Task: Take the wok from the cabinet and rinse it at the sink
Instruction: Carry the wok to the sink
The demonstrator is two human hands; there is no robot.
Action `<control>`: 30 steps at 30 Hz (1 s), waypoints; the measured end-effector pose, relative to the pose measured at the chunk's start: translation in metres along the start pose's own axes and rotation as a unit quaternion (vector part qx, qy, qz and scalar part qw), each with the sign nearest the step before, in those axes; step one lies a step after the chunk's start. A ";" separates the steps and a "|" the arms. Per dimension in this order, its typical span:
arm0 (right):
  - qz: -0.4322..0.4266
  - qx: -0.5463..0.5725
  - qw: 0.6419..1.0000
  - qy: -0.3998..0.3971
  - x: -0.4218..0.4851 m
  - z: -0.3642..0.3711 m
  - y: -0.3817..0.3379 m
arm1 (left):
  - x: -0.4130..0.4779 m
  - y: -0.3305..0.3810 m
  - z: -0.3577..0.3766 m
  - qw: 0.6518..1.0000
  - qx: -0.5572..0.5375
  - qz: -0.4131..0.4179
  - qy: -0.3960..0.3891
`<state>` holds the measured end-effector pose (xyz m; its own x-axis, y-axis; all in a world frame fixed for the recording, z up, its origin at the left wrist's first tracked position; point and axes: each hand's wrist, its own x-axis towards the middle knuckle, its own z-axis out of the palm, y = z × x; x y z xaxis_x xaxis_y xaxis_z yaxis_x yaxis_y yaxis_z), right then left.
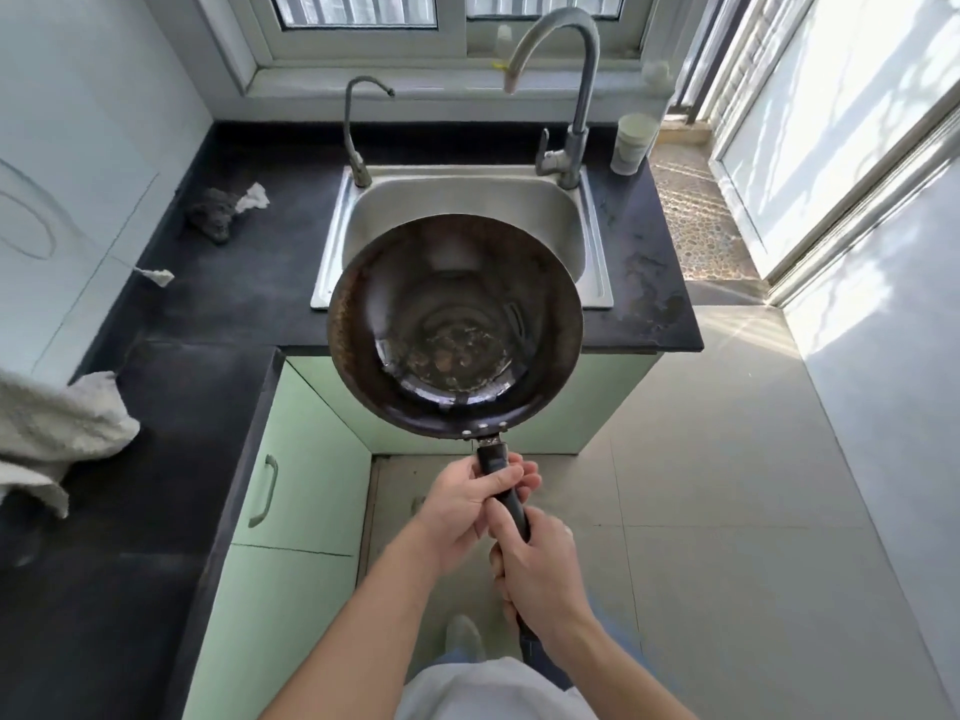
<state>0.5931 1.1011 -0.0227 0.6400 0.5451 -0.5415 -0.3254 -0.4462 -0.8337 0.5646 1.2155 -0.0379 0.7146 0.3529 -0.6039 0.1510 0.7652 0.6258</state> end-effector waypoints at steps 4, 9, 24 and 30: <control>0.001 -0.003 1.000 0.000 0.050 -0.005 -0.021 | 0.049 0.025 0.005 1.000 -0.009 -0.008 0.001; 0.005 -0.013 1.000 -0.020 0.123 -0.023 -0.056 | 0.116 0.062 0.023 1.000 -0.021 -0.012 0.014; 0.035 -0.055 0.996 -0.063 0.247 -0.046 -0.110 | 0.221 0.124 0.052 0.994 -0.056 -0.038 0.083; 0.051 -0.033 0.997 -0.049 0.262 -0.023 -0.106 | 0.231 0.137 0.035 0.994 -0.043 -0.052 0.086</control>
<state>0.8110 1.2752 -0.0736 0.5336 0.5600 -0.6338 -0.3360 -0.5474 -0.7665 0.7745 1.3828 -0.0747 0.5700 0.3512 -0.7428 0.1526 0.8430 0.5157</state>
